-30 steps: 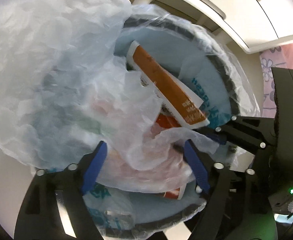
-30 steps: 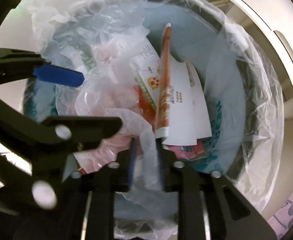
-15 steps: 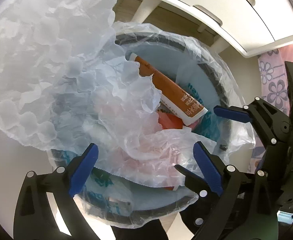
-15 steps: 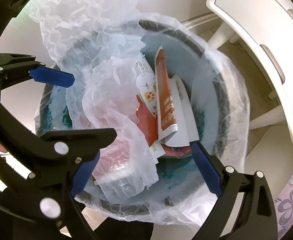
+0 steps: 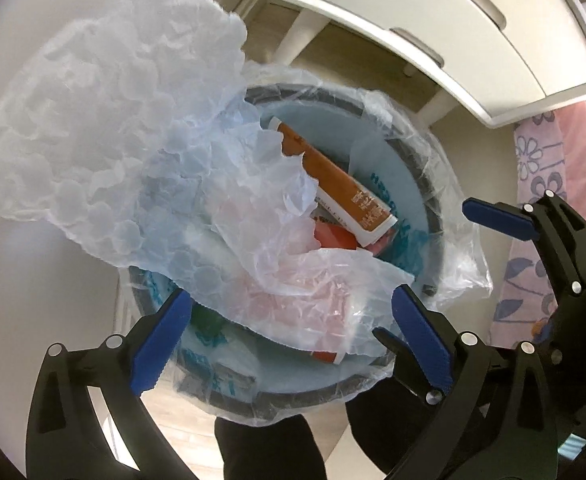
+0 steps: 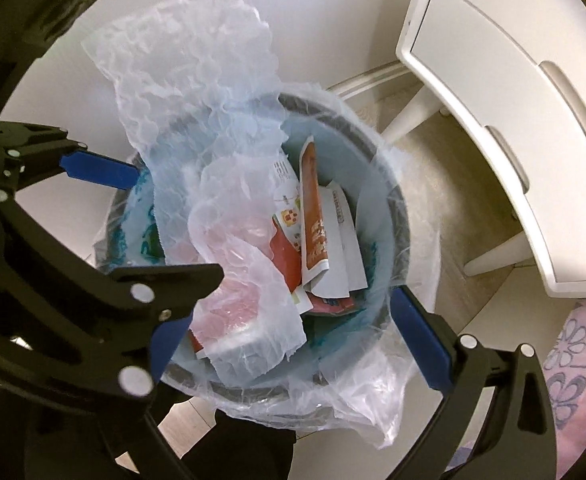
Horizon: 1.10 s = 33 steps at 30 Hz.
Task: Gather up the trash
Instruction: 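Raise both tools away from the wastebasket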
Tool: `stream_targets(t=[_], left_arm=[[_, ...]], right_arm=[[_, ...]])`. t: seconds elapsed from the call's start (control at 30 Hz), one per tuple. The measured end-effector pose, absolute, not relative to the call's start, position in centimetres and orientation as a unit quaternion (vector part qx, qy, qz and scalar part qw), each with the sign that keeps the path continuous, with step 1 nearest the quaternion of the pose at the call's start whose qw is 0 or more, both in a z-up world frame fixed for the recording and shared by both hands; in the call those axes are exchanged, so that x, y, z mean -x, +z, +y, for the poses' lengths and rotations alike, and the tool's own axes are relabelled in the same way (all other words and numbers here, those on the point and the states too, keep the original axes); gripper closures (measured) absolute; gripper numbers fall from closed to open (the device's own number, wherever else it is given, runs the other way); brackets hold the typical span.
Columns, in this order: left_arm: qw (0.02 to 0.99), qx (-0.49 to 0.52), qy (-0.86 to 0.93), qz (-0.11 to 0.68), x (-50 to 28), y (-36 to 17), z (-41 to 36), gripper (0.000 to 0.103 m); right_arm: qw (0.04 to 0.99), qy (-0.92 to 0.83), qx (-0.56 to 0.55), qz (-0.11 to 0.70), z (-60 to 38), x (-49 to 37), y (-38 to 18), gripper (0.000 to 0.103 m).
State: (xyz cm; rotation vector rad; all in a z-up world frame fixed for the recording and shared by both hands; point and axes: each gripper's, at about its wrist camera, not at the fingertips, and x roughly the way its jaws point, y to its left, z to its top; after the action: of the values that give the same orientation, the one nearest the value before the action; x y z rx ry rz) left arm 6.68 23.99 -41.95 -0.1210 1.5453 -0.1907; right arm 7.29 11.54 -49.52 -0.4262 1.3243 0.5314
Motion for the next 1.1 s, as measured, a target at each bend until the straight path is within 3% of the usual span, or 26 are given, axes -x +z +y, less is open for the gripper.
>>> stream_targets(t=[0.53, 0.93, 1.1], left_arm=[[0.738, 0.035, -0.072, 0.67, -6.2, -36.0, 23.2, 0.006], [0.781, 0.006, -0.105, 0.615, -7.7, -23.4, 21.2, 0.006], [0.794, -0.005, -0.08, 0.603, -8.2, -20.4, 21.0, 0.006]], right_arm=[[0.749, 0.227, 0.195, 0.591, 9.4, -7.0, -43.2, 0.007], [0.779, 0.204, 0.195, 0.56, 7.8, -8.1, -32.7, 0.007], [0.79, 0.199, 0.194, 0.546, 7.5, -8.6, -29.6, 0.007]])
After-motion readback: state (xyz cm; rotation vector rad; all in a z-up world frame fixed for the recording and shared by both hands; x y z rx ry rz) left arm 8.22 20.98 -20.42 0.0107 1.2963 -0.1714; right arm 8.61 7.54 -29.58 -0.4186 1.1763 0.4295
